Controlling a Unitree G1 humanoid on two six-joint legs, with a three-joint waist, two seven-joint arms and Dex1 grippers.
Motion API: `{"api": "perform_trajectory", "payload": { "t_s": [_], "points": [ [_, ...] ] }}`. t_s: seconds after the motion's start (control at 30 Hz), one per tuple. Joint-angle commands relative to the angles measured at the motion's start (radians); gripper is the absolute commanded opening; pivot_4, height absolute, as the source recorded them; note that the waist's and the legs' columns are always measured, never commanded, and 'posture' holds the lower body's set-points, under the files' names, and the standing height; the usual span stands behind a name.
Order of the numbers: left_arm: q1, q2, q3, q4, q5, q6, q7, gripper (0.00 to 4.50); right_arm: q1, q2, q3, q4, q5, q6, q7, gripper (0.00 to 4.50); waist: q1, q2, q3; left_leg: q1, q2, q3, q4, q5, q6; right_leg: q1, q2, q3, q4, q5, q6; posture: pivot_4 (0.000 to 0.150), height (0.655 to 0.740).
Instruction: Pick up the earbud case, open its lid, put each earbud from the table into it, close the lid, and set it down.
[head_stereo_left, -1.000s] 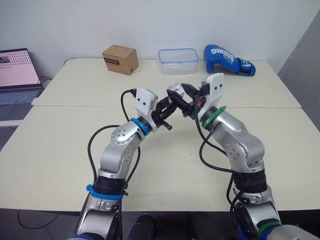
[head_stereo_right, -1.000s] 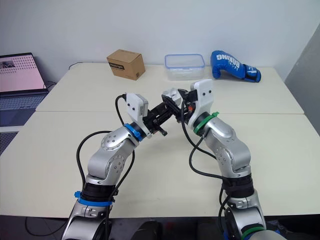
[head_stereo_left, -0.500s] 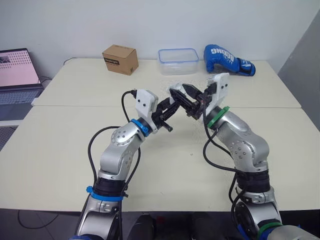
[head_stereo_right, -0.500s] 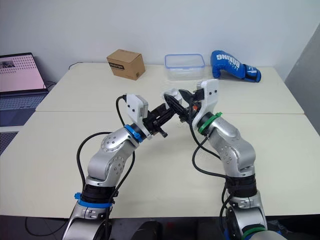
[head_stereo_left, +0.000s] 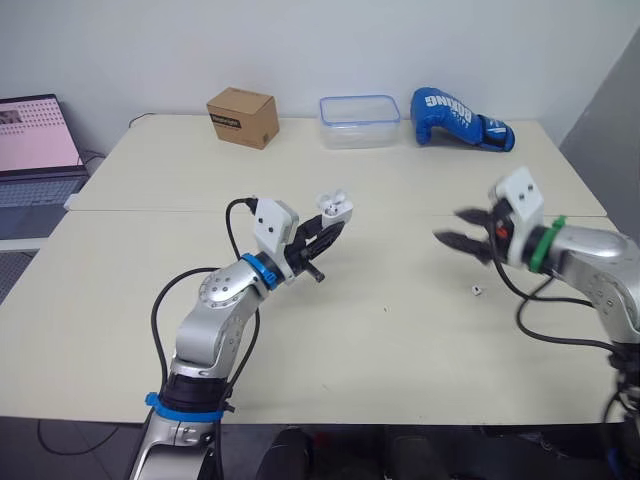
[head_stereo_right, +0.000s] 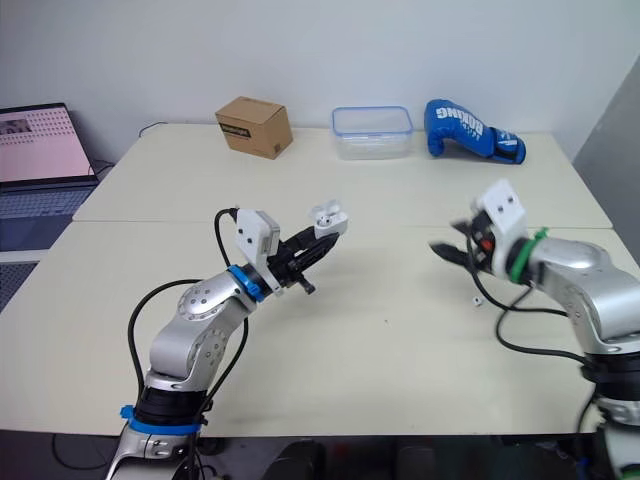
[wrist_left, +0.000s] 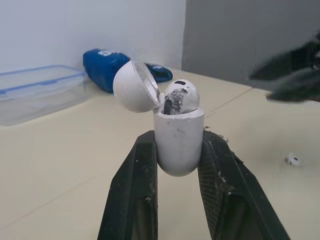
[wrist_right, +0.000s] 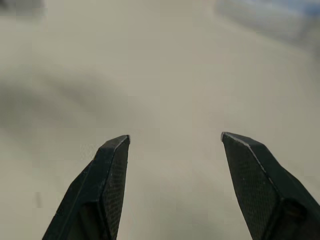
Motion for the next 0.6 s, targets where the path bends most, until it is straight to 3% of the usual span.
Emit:
{"api": "perform_trajectory", "payload": {
  "t_s": [0.03,0.17,0.43,0.6],
  "points": [
    [0.011,0.020,0.006,-0.064,-0.019,-0.013,-0.025,0.72,0.025,-0.116,0.053,0.093,-0.092,-0.204,0.244,3.03,-0.002,0.001,0.000,0.000,0.000,0.001,0.000,0.000,0.000,0.000,0.000,0.000,0.000,0.000,0.000,0.150,0.7400],
    [0.010,0.019,0.005,-0.073,-0.021,-0.007,-0.018,0.72,0.019,-0.155,0.131,0.226,-0.201,-0.422,0.410,3.03,-0.003,0.001,0.000,0.001,0.001,0.001,0.001,0.000,0.000,0.001,0.001,0.000,0.001,-0.002,0.005,0.150,0.7400],
    [-0.013,0.005,-0.002,-0.072,-0.017,0.000,0.000,0.72,-0.270,-0.068,0.339,0.617,-0.519,-0.814,0.568,3.03,0.000,0.002,0.002,0.002,0.001,0.001,0.001,0.000,-0.001,0.001,0.001,0.001,0.000,0.001,0.001,0.150,0.7400],
    [-0.011,0.004,0.007,-0.075,-0.019,0.003,0.008,0.72,-0.394,-0.031,0.415,0.755,-0.632,-0.878,0.663,3.03,0.002,0.002,0.002,0.001,0.000,0.000,0.001,0.000,-0.001,0.001,0.000,0.001,-0.001,0.001,0.000,0.150,0.7400]
  ]
}}
